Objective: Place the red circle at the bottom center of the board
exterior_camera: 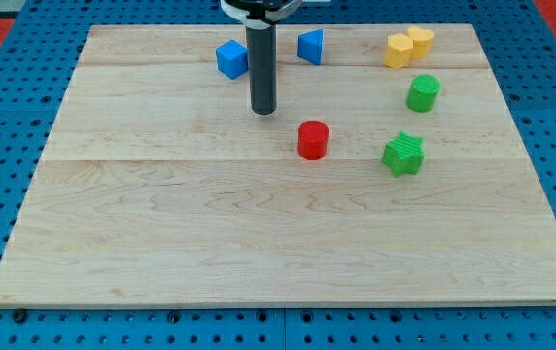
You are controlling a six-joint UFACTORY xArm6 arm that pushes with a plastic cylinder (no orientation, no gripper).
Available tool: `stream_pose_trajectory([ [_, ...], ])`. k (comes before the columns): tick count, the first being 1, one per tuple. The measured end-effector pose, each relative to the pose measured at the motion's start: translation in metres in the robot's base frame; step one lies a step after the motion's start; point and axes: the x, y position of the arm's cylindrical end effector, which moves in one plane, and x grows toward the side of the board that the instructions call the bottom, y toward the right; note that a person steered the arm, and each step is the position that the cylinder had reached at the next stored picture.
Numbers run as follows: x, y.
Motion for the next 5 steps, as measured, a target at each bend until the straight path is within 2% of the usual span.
stream_pose_trajectory([
  [2,0.000,-0.031],
  [3,-0.001,0.000],
  [4,0.004,0.071],
  [5,0.073,0.060],
])
